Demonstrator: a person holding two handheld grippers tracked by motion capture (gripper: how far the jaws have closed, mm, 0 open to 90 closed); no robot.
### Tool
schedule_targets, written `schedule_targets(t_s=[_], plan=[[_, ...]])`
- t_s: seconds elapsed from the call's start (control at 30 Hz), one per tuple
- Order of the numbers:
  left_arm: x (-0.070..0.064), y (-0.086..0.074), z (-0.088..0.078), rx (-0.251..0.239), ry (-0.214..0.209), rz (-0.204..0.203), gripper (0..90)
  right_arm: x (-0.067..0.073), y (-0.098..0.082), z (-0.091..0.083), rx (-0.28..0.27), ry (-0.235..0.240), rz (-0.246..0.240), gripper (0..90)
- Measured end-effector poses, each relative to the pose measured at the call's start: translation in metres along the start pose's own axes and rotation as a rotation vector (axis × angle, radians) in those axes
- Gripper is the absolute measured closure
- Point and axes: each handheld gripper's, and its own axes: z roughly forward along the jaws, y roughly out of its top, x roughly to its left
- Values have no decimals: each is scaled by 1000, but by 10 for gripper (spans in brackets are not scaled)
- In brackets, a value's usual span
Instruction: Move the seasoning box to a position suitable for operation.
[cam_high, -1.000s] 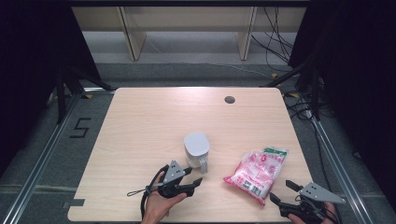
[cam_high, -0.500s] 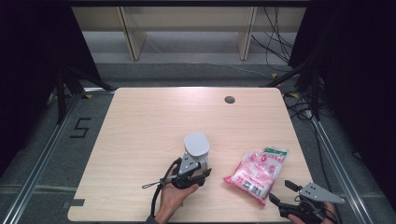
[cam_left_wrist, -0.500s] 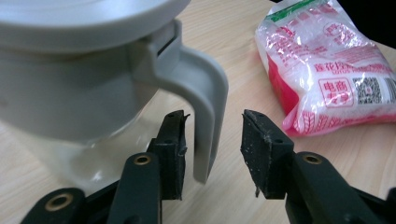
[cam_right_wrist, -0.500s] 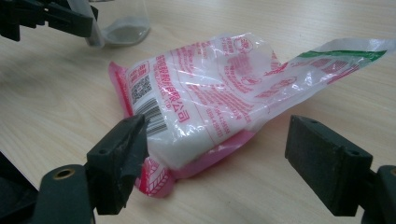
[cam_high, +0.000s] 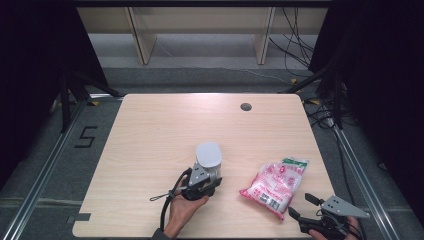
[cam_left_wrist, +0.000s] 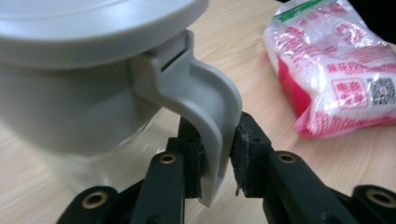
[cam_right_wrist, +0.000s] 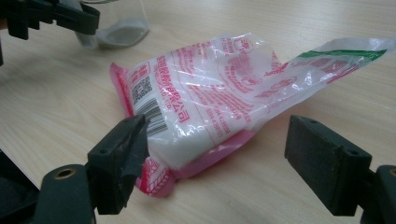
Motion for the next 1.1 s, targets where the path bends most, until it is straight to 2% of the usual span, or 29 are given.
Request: schedule_targets(t_s=[0.03, 0.1, 0.13, 0.17, 0.2, 0.23, 0.27, 0.3, 0.33, 0.37, 0.4, 0.43, 0.47, 0.5, 0.53, 0.57, 0.6, 0.63, 0.7, 0.73, 0.8, 0.83, 0.87, 0.9, 0.93, 1.03, 1.07, 1.1], plan=[[2, -2, -4, 4, 7, 9, 722, -3, 0, 1, -7, 2, -26, 223], [9, -9, -17, -10, 19, 4, 707, -3, 0, 1, -8, 2, -25, 224], [9, -9, -17, -10, 19, 4, 702, -3, 0, 1, -8, 2, -25, 224], [20, -11, -26, -4, 38, 93, 697, 0, 0, 0, -10, -4, -9, 228], [20, -11, -26, -4, 38, 93, 694, 0, 0, 0, -10, -4, -9, 228], [25, -12, -29, -8, 41, 135, 694, 0, 0, 0, -9, -1, -2, 228], [29, -14, -33, -13, 50, 135, 690, 1, 0, 0, -7, -3, 0, 228], [32, -18, -40, -7, 76, 119, 686, 1, 0, 0, -5, -5, -1, 228], [32, -18, -40, -7, 76, 119, 684, 1, 0, 0, -5, -5, -1, 228], [29, -22, -43, -22, 85, 6, 684, 1, 0, 0, -5, -5, 0, 229], [31, -24, -44, -34, 96, -3, 684, 1, 0, 0, -4, -6, 2, 229], [37, -26, -49, -33, 117, -5, 683, 1, 0, 0, -6, -1, 0, 229], [37, -26, -49, -33, 117, -5, 682, 1, 0, 0, -6, -1, 1, 229], [41, -27, -50, -42, 154, -24, 683, 1, 1, 0, -6, -1, 1, 229], [41, -27, -50, -42, 154, -24, 683, 1, 1, 0, -6, -1, 1, 229], [45, -27, -50, -36, 191, -21, 682, 1, 1, 1, -8, -11, -10, 230], [45, -27, -50, -36, 191, -21, 682, 1, 1, 1, -8, -11, -10, 230], [46, -27, -49, -44, 201, -27, 682, -2, 1, 1, -15, -13, -37, 231], [50, -26, -49, -44, 230, -9, 682, -2, 1, 1, -18, -13, -36, 231], [52, -26, -47, -47, 246, -29, 683, 1, 1, 1, -8, -11, -6, 231], [60, -24, -45, -51, 298, -20, 687, -1, 1, 1, -14, -8, -31, 231], [60, -24, -45, -51, 298, -20, 690, -1, 1, 1, -14, -8, -31, 231], [62, -24, -43, -53, 315, -38, 690, 0, 1, 0, -15, -2, -24, 231], [66, -23, -42, -64, 320, -30, 693, 0, 1, 1, -16, 1, -30, 231], [70, -22, -40, -66, 337, -58, 700, 0, 1, 1, -13, 3, -24, 231], [76, -20, -38, -66, 340, -56, 704, 0, 1, 1, -15, 3, -24, 231], [77, -20, -36, -75, 341, -78, 706, -1, 1, 1, -19, 2, -31, 231], [81, -20, -34, -88, 336, -71, 710, -1, 2, 0, -22, -4, -40, 231]])
